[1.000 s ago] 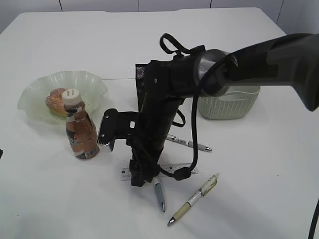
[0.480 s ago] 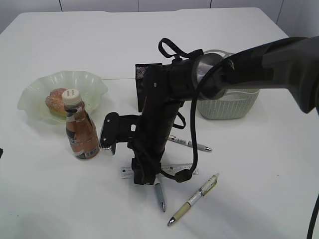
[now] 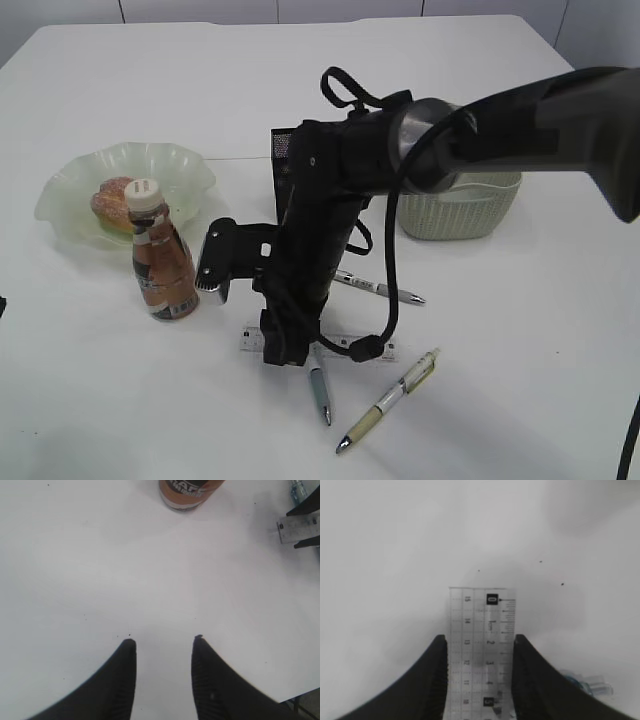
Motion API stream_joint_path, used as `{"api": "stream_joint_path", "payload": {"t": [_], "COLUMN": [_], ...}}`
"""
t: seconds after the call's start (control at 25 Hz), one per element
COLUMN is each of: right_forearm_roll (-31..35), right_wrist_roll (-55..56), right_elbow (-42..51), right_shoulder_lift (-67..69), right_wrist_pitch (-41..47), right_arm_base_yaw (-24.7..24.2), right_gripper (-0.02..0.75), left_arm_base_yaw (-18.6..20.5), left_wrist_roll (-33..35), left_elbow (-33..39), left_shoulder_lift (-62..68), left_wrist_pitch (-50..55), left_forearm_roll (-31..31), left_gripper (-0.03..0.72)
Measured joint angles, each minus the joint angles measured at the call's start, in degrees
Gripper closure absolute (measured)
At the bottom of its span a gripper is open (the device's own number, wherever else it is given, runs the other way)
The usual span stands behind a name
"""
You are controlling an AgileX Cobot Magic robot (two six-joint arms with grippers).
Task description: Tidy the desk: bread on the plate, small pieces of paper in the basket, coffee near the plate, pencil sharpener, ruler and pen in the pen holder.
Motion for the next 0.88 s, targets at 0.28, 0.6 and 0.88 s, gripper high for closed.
{"api": "stream_joint_path", "payload": {"t": [0.28, 0.6, 0.88], "right_forearm_roll": [5.7, 25.4, 50.9], "right_wrist_roll": [-0.4, -11.2, -24.5], "right_elbow": [-0.5, -0.5, -0.5], "right_shoulder_lift": [-4.6, -10.9, -12.1], "right_wrist_pitch": [0.7, 4.0, 4.1], "right_arm_base_yaw": [-1.6, -11.4, -21.0], "right_gripper": [0.470, 0.470, 0.470], "left_arm_base_yaw": [0.0, 0.0, 0.0], "left_wrist_roll": [0.0, 0.0, 0.0], "left_elbow": [0.0, 0.0, 0.0], "left_shoulder_lift": [0.0, 0.0, 0.0], "left_wrist_pitch": [0.3, 0.6, 2.4], "left_forearm_roll": [0.0, 0.0, 0.0], "left_gripper": [0.410, 0.410, 0.410]}}
